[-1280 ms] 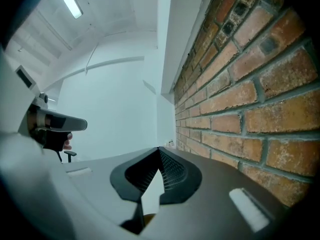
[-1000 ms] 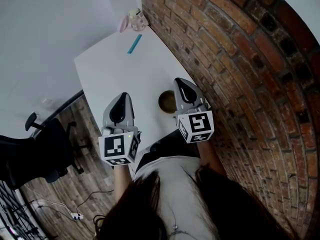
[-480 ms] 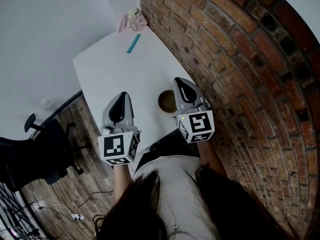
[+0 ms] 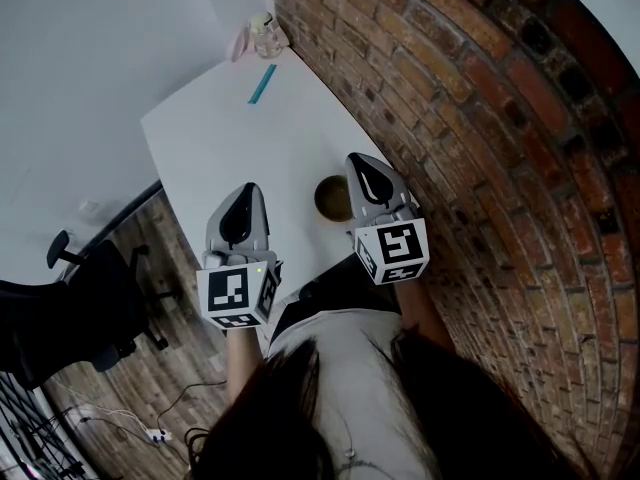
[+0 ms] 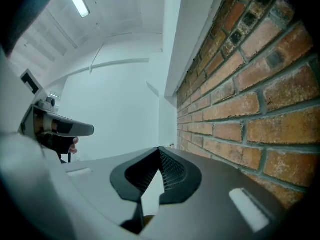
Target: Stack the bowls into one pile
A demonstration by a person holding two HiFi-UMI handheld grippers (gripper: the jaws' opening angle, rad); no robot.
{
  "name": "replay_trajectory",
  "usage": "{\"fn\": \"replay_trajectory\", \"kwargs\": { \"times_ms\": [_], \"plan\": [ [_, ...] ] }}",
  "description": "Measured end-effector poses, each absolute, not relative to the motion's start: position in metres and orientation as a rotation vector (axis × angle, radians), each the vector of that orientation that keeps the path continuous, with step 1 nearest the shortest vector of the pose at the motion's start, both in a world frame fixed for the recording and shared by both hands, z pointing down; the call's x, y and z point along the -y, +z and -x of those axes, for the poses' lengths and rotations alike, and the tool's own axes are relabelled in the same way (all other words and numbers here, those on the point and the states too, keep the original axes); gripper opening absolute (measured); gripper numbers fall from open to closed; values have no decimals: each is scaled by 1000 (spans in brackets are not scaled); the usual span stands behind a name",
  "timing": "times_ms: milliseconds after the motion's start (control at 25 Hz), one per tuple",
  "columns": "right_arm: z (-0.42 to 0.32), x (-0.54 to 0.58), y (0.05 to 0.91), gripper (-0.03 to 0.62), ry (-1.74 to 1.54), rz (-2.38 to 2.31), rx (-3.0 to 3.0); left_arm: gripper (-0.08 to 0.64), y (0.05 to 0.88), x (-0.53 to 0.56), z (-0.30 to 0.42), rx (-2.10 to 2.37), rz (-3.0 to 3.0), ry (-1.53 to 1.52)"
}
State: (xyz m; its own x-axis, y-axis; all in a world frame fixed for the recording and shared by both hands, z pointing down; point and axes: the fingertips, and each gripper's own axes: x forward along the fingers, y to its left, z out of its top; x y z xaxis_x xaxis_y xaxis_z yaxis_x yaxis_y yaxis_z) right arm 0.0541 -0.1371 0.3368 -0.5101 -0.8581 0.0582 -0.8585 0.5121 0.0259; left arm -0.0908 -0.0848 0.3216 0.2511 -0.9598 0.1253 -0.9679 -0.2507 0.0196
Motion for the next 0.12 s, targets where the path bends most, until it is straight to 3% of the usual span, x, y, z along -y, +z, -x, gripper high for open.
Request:
{"fn": "replay_trajectory", "kwargs": {
  "times_ms": [120],
  "plan": [
    [-55,137,337,0,7,-1523,2675,0,323,85,86,1843,-2419,136]
  ]
}}
